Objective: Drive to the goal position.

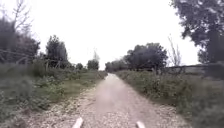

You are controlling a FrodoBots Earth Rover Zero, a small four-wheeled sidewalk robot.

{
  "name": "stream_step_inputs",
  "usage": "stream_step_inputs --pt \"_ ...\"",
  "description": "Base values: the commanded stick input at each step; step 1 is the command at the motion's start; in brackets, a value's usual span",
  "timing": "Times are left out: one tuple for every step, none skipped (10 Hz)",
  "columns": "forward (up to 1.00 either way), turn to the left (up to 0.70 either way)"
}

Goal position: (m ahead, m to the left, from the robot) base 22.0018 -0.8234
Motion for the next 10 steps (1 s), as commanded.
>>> stream_step_inputs --pt "0.67 0.00" --pt "0.67 0.00" --pt "0.67 0.00" --pt "0.67 0.00" --pt "0.67 0.00" --pt "0.67 0.00" --pt "0.67 0.00" --pt "0.67 0.00" --pt "0.67 0.00" --pt "0.67 0.00"
